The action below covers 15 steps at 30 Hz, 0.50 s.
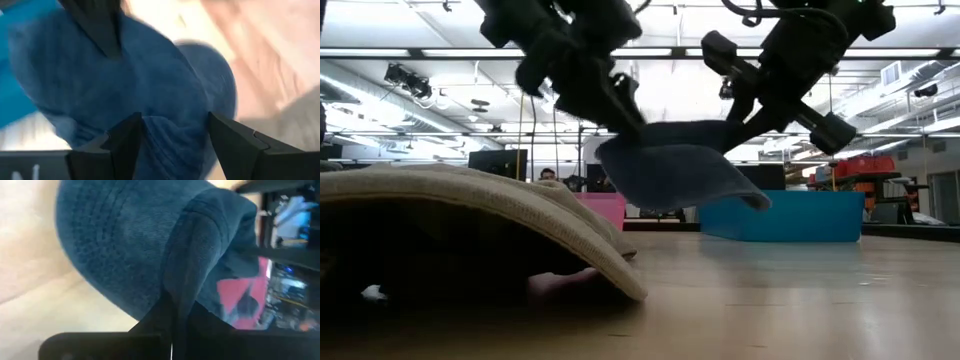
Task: Pick & Place hat
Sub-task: Put the blue cap into the red bin
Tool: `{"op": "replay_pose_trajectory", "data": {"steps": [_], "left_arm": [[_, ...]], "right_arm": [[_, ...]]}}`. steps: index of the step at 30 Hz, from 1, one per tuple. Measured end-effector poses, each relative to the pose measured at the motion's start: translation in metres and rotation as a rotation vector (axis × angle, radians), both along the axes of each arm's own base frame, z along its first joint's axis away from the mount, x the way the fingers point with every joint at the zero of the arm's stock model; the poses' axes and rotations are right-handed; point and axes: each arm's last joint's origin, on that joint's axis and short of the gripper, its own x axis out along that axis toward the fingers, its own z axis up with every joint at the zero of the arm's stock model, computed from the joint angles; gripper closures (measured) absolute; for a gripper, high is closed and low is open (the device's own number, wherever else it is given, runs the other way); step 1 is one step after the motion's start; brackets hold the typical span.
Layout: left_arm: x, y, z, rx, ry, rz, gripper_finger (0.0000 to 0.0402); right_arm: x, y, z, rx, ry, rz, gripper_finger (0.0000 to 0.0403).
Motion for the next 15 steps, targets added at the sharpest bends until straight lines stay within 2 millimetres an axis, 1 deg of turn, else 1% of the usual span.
{"op": "replay_pose_trajectory", "data": {"steps": [2, 5, 10, 12, 13, 15], "left_arm": [[0.0004, 0.0, -0.004, 0.003, 0.019, 0.0, 0.0185], [-0.0004, 0.0001, -0.0053, 0.004, 0.034, 0.002, 0.0222], [-0.0006, 0.0, -0.0055, -0.014, 0.039, 0.014, 0.0321], [-0.0008, 0.0, -0.0057, -0.03, 0.044, 0.027, 0.0364], [-0.0008, -0.0001, -0.0057, -0.039, 0.044, 0.035, 0.0379], [-0.0007, -0.0001, -0.0056, -0.071, 0.046, 0.065, 0.0385]], "right_arm": [[0.0004, -0.0018, 0.0003, -0.013, -0.006, -0.021, 0.0389], [0.0005, -0.004, 0.0002, -0.016, -0.005, -0.034, 0.0387], [0.0007, -0.0058, 0.0002, -0.013, -0.006, -0.046, 0.0385], [0.0006, -0.0061, 0.0002, 0.003, -0.011, -0.071, 0.0385], [0.0007, -0.0062, 0.0002, 0.022, -0.016, -0.091, 0.0384], [0.0007, -0.0061, 0.0002, 0.059, -0.025, -0.127, 0.0382]]}}
